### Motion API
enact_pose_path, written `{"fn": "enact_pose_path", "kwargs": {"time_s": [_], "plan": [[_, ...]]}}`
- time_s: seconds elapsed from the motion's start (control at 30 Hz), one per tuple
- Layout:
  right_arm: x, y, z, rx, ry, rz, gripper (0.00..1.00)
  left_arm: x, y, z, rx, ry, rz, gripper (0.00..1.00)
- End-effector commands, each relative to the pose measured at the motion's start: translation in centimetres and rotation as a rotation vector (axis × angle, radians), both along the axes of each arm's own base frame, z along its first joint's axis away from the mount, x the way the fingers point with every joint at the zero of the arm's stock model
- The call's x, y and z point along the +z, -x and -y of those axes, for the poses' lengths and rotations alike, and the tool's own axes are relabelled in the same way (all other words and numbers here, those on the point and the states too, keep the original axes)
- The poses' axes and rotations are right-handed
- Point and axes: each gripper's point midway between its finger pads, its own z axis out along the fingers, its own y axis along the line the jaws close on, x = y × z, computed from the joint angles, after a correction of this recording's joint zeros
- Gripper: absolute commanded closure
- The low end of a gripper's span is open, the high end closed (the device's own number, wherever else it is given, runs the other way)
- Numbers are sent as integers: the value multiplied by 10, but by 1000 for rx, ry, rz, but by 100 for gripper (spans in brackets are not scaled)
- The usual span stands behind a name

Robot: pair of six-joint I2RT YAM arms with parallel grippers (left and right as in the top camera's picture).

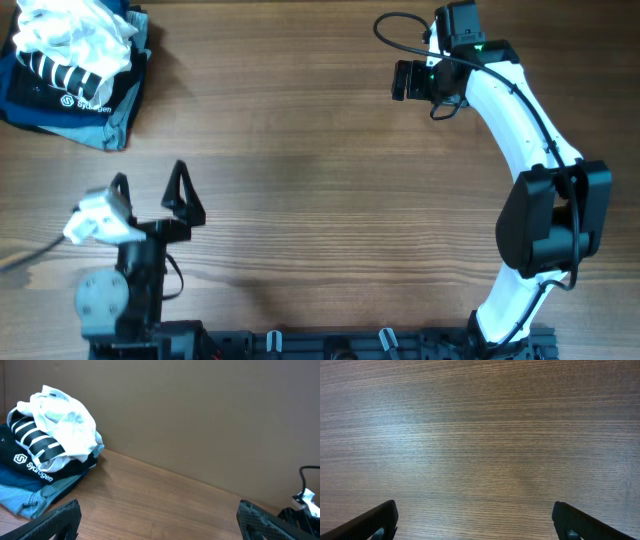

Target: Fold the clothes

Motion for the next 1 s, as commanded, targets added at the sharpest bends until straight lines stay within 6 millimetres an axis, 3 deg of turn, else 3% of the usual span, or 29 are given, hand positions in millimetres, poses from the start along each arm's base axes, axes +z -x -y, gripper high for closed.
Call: {"fn": "enact_pose_path", "kwargs": {"time_s": [0.0,0.27,0.5,0.7,0.97], "plan": [[-4,-2,0,6,13,-1,0,-9,13,1,-9,-8,56,0],[-4,-2,0,6,13,-1,0,-50,16,2,-10,-6,30,0],[-4,-2,0,6,13,-1,0,-92,7,2,-14,-3,-65,0],[-4,-2,0,6,13,-1,1,-145,1,3,-20,2,-183,0],[-3,-2,0,6,13,0,0,-147,1,4,-27,-10,-186,0]]}}
